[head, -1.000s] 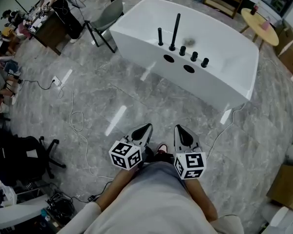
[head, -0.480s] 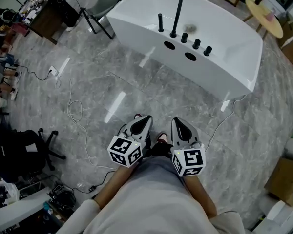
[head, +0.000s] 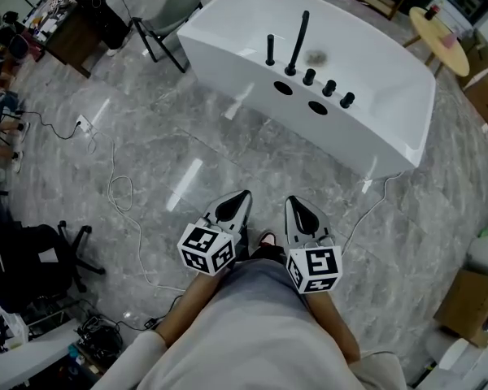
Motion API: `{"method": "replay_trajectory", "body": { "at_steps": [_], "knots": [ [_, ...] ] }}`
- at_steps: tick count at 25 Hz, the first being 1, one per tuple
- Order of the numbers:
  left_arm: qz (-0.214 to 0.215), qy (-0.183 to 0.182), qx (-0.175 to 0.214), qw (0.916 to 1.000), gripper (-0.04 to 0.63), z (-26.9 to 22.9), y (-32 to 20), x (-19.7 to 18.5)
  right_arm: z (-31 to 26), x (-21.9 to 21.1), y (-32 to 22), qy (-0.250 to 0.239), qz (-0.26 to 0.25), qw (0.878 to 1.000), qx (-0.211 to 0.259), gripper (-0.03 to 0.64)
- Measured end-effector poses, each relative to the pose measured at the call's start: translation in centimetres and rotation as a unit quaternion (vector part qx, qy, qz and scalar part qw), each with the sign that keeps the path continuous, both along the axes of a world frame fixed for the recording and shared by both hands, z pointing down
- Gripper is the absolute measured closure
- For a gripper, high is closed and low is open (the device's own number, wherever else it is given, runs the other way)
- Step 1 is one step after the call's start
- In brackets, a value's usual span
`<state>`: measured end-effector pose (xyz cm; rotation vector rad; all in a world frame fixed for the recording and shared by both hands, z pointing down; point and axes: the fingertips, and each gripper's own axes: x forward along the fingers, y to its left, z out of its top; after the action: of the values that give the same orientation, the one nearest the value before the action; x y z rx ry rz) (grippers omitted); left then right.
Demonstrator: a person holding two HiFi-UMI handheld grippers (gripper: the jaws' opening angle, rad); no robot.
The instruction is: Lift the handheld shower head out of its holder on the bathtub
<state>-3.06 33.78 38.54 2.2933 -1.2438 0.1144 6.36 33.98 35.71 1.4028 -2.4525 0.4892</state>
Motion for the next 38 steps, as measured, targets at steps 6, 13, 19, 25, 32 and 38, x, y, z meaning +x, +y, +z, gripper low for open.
{"method": "replay_trajectory", "body": {
  "at_steps": [6,13,19,25,32,38],
  "knots": [
    [0.001,0.026,0.023,0.9994,0.589,-1.9,-4.2,-2.7,-0.7,-2.7,-3.4,0.003,-0.003,1.0,0.008,0.597],
    [0.022,0.053,0.04,0.9976,0.589,-3.9,-8.2,-5.7,-1.4,-6.2,-7.2,0.003,0.005,1.0,0.006,0.597],
    [0.03,0.067,0.049,0.9961,0.589,-4.6,-10.7,-9.5,-2.1,-10.7,-9.5,0.027,-0.003,0.999,0.021,0.597],
    [0.034,0.078,0.064,0.9944,0.589,-5.2,-12.4,-12.6,-1.9,-14.2,-10.9,0.052,-0.005,0.998,0.026,0.597],
    [0.036,0.101,0.048,0.993,0.589,-4.6,-13.4,-14.6,-0.6,-16.1,-11.1,0.075,0.002,0.997,0.01,0.597],
    [0.045,0.099,0.031,0.9936,0.589,-3.4,-14.6,-14.3,0.2,-15.7,-12.4,0.078,0.014,0.997,-0.006,0.597]
  ]
}}
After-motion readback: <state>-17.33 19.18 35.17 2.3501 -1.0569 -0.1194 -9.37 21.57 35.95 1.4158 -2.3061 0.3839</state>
